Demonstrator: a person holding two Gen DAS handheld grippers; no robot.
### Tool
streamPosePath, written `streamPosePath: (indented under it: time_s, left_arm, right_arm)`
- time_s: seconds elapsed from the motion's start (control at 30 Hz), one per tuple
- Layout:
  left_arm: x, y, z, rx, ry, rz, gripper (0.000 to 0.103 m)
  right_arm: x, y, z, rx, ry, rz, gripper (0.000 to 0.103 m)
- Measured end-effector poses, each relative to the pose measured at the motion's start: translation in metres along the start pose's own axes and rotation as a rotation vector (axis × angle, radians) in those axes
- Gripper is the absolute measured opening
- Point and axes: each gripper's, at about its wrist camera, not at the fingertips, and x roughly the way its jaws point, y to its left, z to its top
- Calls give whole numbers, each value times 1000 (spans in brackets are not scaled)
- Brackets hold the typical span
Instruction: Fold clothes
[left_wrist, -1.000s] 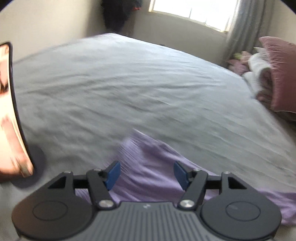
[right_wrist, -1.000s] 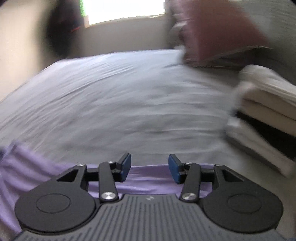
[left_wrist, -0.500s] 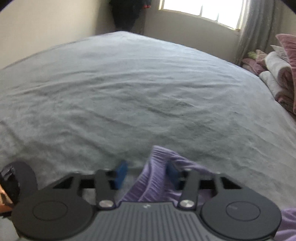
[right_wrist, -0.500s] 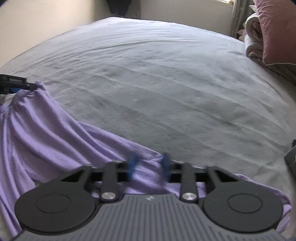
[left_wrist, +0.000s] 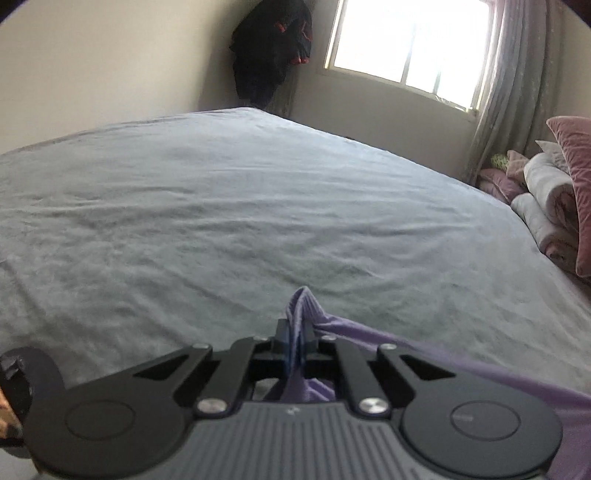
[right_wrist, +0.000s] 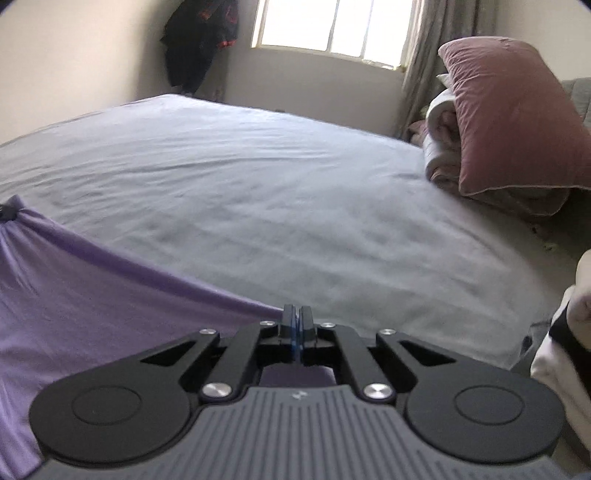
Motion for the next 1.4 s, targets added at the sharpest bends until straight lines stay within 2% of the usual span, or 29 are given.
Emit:
streamPosePath:
  time_s: [0.07, 0.13, 0.2, 0.37, 0.4, 0.5, 0.53, 0.63, 0.7, 0.9, 1.13, 1.4]
  left_arm:
    - [8, -1, -1, 9, -4, 44, 5]
    - [19, 2, -2, 2, 20, 34, 5]
    - [30, 5, -6, 6, 59, 30, 6]
    - [30, 6, -10, 40, 43, 22, 15]
    - [28, 7, -9, 41, 45, 19, 21]
    - [18, 5, -8, 48, 42, 25, 49]
    - [13, 4, -8, 52, 31, 37, 54]
    - [-3, 3, -8, 56, 18, 48, 59]
    - [-13, 5, -9, 46, 30, 54, 60]
    - [-53, 9, -24, 9, 88, 62, 61]
    - [-108, 29, -54, -58, 163, 53, 62]
    - [-147, 80, -94, -257, 131, 14, 62]
  right_arm:
    - [11, -2, 4, 2, 1, -44, 0]
    - [24, -8, 5, 29, 25, -60, 0]
    - [36, -18, 2, 85, 65, -40, 0]
    - [44, -29, -12, 150, 121, 18, 1]
    - [42, -31, -15, 163, 126, 30, 11]
    - [31, -34, -17, 180, 130, 49, 14]
    - [26, -35, -18, 186, 132, 59, 14]
    - [9, -36, -17, 208, 134, 88, 22]
    - [-5, -33, -18, 204, 129, 103, 42]
    - [-41, -16, -26, 101, 125, 131, 42]
    - [-86, 0, -41, 135, 116, 239, 42]
    - [-122, 41, -63, 24, 64, 388, 42]
